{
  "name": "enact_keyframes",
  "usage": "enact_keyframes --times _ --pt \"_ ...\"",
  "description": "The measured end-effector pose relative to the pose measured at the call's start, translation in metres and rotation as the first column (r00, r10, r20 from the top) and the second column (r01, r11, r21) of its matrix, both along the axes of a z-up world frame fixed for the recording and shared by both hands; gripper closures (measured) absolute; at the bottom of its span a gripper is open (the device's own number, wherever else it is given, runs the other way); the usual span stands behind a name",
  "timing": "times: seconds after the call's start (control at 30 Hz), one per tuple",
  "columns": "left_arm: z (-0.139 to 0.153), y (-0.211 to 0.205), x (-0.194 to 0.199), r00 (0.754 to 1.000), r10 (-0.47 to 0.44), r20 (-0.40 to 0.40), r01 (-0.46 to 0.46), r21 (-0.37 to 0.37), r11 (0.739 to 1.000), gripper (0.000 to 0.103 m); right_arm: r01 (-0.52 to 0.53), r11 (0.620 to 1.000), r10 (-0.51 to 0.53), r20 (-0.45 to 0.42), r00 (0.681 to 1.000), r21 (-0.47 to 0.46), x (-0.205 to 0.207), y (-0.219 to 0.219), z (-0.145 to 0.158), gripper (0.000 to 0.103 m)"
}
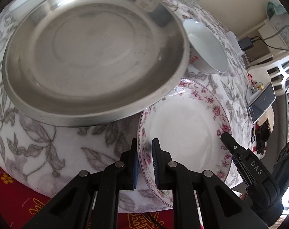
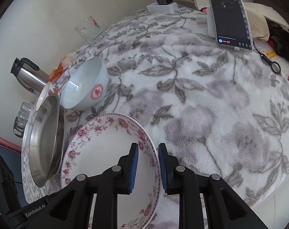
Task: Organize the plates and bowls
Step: 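Lift the pink-floral plate on edge with both grippers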
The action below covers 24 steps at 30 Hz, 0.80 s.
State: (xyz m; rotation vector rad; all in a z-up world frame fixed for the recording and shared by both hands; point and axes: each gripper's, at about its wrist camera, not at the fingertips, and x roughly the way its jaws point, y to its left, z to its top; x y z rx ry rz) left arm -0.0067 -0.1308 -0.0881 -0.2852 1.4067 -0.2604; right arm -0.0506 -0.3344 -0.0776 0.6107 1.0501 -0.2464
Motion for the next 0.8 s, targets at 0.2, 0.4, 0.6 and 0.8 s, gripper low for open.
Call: enact_keyframes --times 0.2,0.4,0.6,0.8 --pt "0.005 -0.008 -0.002 0.999 -0.033 0.027 0.033 0.009 0.999 0.089 0.015 1.000 -0.015 0.030 0.999 -0.002 -0.008 -0.004 0.007 0.080" --pt "0.009 -0.009 -0.003 0.997 -0.060 0.045 0.059 0.005 0.998 0.089 0.040 0.999 -0.040 0.059 0.997 0.005 -0.017 -0.010 0.014 0.080" --pt "0.019 -0.010 -0.007 0.993 -0.085 0.085 0.087 -0.017 0.996 0.089 0.069 0.998 -0.069 0.085 0.994 0.011 -0.024 -0.015 0.019 0.080" --pt "0.027 -0.009 -0.008 0.989 -0.093 0.114 0.098 -0.036 0.995 0.089 0.084 0.996 -0.086 0.118 0.989 0.018 -0.028 -0.019 0.024 0.080"
